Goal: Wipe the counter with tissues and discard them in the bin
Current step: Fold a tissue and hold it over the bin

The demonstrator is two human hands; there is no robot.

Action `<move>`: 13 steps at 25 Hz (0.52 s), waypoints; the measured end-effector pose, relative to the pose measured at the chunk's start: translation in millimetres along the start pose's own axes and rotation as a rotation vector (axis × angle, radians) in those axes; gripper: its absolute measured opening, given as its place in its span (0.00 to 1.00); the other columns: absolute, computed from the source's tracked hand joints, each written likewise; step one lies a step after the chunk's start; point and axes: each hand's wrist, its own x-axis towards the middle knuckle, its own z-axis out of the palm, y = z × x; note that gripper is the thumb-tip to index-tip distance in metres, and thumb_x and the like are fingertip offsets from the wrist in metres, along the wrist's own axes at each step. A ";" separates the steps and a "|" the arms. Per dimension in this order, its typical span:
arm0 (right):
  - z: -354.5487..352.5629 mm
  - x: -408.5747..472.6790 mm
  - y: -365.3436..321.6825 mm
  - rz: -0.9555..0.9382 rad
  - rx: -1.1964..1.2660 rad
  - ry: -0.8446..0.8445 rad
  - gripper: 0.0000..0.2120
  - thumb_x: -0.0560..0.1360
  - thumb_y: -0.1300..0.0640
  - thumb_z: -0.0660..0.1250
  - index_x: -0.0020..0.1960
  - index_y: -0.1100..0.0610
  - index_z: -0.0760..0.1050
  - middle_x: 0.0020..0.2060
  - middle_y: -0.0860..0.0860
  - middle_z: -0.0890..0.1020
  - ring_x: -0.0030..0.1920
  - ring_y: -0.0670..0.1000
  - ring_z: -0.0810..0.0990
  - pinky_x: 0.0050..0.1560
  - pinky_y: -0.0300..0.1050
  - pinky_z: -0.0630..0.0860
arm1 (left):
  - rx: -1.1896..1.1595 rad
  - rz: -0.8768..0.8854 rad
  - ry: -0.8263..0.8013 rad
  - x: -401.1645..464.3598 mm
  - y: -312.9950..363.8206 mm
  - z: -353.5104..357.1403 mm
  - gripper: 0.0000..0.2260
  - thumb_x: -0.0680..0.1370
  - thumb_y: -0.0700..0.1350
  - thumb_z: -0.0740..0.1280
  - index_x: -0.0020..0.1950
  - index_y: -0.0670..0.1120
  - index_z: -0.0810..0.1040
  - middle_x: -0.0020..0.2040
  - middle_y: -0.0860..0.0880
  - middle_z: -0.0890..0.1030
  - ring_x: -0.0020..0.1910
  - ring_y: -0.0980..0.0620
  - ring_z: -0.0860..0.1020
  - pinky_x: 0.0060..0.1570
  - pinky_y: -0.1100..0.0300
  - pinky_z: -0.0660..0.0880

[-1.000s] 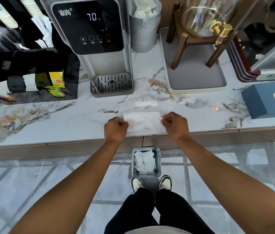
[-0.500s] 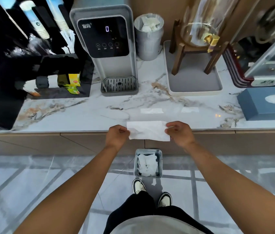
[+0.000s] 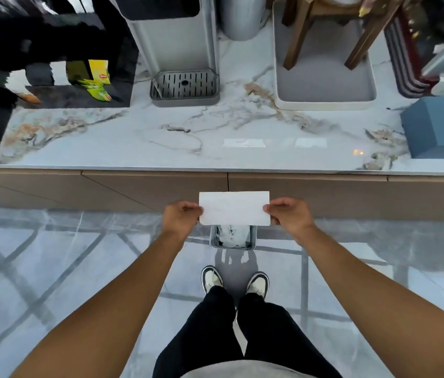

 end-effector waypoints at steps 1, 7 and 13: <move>5.0 5.2 10.3 0.011 -0.012 -0.005 0.05 0.71 0.63 0.77 0.45 0.62 0.82 0.29 0.50 0.82 0.24 0.43 0.76 0.26 0.34 0.74 | 0.015 -0.018 -0.001 6.1 -10.0 3.5 0.05 0.73 0.37 0.73 0.39 0.46 0.83 0.38 0.44 0.84 0.37 0.47 0.81 0.51 0.45 0.83; 33.5 50.9 78.4 0.089 -0.141 0.025 0.05 0.69 0.60 0.78 0.39 0.55 0.82 0.32 0.52 0.84 0.31 0.49 0.80 0.31 0.42 0.78 | 0.123 -0.096 -0.090 75.4 -81.2 30.3 0.10 0.72 0.37 0.73 0.32 0.49 0.82 0.35 0.45 0.84 0.39 0.43 0.83 0.52 0.43 0.82; 65.8 118.2 156.5 0.206 -0.281 0.004 0.04 0.69 0.55 0.77 0.41 0.54 0.84 0.31 0.51 0.84 0.30 0.49 0.77 0.34 0.42 0.76 | 0.167 -0.211 -0.099 144.6 -157.3 74.5 0.09 0.68 0.40 0.74 0.30 0.51 0.83 0.31 0.48 0.85 0.42 0.41 0.85 0.49 0.44 0.83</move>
